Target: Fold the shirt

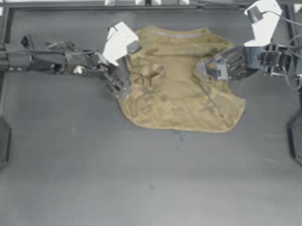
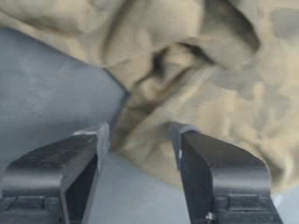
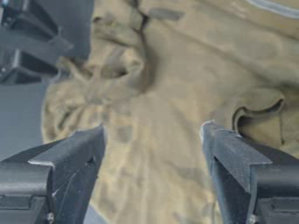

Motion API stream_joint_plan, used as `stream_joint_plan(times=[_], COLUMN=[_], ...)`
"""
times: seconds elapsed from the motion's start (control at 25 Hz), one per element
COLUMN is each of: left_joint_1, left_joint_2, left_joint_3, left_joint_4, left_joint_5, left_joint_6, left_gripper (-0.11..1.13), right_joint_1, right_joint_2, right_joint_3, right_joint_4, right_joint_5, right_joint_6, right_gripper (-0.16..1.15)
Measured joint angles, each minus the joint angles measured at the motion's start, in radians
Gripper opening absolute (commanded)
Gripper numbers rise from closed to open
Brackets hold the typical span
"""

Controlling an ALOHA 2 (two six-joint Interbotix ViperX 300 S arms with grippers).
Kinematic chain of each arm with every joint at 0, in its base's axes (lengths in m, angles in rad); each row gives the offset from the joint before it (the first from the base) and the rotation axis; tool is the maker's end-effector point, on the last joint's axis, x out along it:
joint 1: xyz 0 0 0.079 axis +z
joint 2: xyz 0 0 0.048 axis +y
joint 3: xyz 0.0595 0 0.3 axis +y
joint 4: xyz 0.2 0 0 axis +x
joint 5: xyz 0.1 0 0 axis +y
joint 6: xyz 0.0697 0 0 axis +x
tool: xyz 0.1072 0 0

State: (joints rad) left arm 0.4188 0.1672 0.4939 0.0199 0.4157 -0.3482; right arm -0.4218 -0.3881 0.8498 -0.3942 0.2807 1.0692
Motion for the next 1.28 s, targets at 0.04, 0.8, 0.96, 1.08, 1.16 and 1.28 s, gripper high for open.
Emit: stream_joint_plan(times=[0.04,0.8,0.96,1.08,1.16,1.28], left_joint_1=[-0.002,-0.034,-0.069,-0.092,-0.107,-0.121], left_joint_2=[0.003,0.031,0.031,0.031,0.031,0.031], left_joint_3=[0.0,-0.052,-0.094,-0.114,-0.126,-0.141], left_joint_4=[-0.012,-0.166,-0.166,-0.166,-0.166,-0.166], left_joint_5=[0.002,0.023,0.026,0.026,0.028,0.028], left_joint_6=[0.011,0.216,0.224,0.224,0.224,0.229], left_gripper=[0.78,0.01,0.01,0.01,0.01,0.01], right_joint_1=[0.0,0.002,0.002,0.002,0.002,0.002], right_joint_2=[0.0,0.0,0.0,-0.002,-0.009,-0.028], right_joint_3=[0.0,0.0,0.0,0.0,0.0,0.002], right_joint_4=[0.0,0.0,0.0,0.0,0.0,0.0], right_joint_5=[0.0,-0.002,-0.003,-0.003,-0.002,0.0], right_joint_6=[0.0,0.0,-0.002,-0.002,-0.002,-0.002], right_gripper=[0.94,0.94,0.94,0.94,0.94,0.94])
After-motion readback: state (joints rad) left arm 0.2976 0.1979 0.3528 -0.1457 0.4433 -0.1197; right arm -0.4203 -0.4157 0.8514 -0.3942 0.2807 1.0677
